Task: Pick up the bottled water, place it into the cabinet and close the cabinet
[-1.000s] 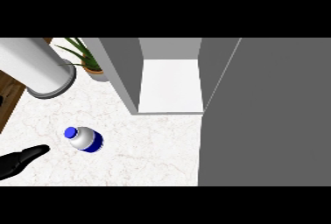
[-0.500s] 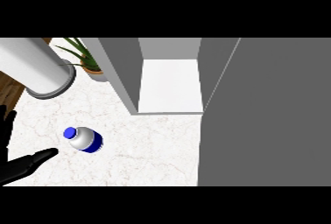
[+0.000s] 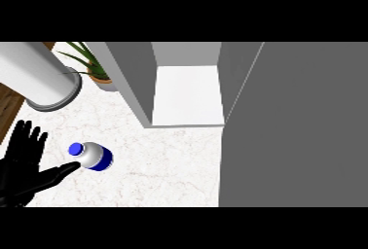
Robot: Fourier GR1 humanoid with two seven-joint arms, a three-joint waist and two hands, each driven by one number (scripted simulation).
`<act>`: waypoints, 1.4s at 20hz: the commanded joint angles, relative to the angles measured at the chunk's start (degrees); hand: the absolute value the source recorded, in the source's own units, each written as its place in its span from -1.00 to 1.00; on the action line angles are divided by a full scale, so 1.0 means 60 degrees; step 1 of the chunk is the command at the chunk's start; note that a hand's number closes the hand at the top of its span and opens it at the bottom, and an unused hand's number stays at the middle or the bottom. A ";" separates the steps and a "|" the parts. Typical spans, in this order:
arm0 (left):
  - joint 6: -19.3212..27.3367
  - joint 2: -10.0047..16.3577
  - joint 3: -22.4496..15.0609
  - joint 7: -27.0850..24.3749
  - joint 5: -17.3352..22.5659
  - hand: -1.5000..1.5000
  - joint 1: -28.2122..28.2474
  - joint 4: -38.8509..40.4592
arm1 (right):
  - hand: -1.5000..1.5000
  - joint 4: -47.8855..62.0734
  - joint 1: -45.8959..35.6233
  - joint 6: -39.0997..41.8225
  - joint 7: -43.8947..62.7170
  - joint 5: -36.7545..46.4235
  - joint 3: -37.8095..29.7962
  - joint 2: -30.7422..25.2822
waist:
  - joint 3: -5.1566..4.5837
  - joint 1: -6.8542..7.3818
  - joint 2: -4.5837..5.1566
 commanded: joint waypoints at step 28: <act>-0.2401 0.0475 0.0729 -0.8107 -0.0617 1.00 -0.3098 1.1220 | -1.00 -0.1406 0.2769 -0.0414 -0.2202 0.0693 0.0904 -0.1641 | -0.0015 -0.0101 0.0036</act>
